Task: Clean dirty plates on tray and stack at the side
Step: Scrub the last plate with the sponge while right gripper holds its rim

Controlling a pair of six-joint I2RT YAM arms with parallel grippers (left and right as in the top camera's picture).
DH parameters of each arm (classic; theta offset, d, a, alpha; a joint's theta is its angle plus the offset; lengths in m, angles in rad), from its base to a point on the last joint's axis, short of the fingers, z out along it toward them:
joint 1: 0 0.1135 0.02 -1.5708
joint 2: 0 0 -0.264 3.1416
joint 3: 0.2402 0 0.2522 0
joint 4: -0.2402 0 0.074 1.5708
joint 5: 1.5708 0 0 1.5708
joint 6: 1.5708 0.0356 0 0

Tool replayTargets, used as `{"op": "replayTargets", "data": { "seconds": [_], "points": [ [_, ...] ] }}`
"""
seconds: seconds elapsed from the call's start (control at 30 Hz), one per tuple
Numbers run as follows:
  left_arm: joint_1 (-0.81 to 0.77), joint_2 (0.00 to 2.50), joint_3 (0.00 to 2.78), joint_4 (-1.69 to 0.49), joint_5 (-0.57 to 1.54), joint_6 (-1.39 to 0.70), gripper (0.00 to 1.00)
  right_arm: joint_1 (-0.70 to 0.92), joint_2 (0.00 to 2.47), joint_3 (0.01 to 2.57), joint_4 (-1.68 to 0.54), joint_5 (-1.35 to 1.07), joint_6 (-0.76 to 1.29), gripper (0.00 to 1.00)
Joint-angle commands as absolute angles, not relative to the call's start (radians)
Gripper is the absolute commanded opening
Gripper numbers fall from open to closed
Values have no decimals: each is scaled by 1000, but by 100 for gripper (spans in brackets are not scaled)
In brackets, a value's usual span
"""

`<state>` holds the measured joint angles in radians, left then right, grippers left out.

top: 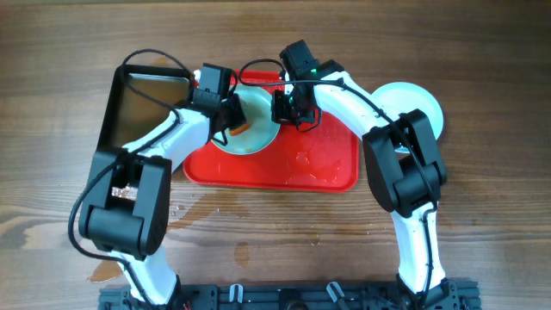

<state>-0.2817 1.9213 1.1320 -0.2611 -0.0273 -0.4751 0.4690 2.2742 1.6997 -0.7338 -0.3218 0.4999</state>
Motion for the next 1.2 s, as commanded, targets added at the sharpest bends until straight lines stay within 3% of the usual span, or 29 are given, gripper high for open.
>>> {"op": "replayTargets", "data": {
  "seconds": [0.0, 0.1, 0.2, 0.4, 0.6, 0.73, 0.97, 1.17],
  "points": [
    [-282, 1964, 1129, -322, -205, -624, 4, 471, 2308, 1686, -734, -315, 480, 4],
    [-283, 1964, 1129, -441, -213, -738, 4, 471, 2308, 1686, -734, -315, 477, 4],
    [-284, 1964, 1129, -534, -78, -726, 4, 471, 2308, 1686, -733, -315, 474, 4],
    [-284, 1964, 1129, -558, 350, -400, 4, 471, 2308, 1686, -733, -315, 474, 4],
    [-284, 1964, 1129, -546, 480, -243, 4, 471, 2308, 1686, -723, -341, 471, 4],
    [-282, 1964, 1129, -519, 439, -244, 4, 458, 2308, 1686, -663, -501, 452, 4],
    [-282, 1964, 1129, -501, -47, -440, 4, 398, 2396, 1686, -633, -726, 447, 4],
    [-284, 1964, 1129, -430, -176, -630, 4, 399, 2409, 1686, -633, -734, 443, 4]
  ]
}}
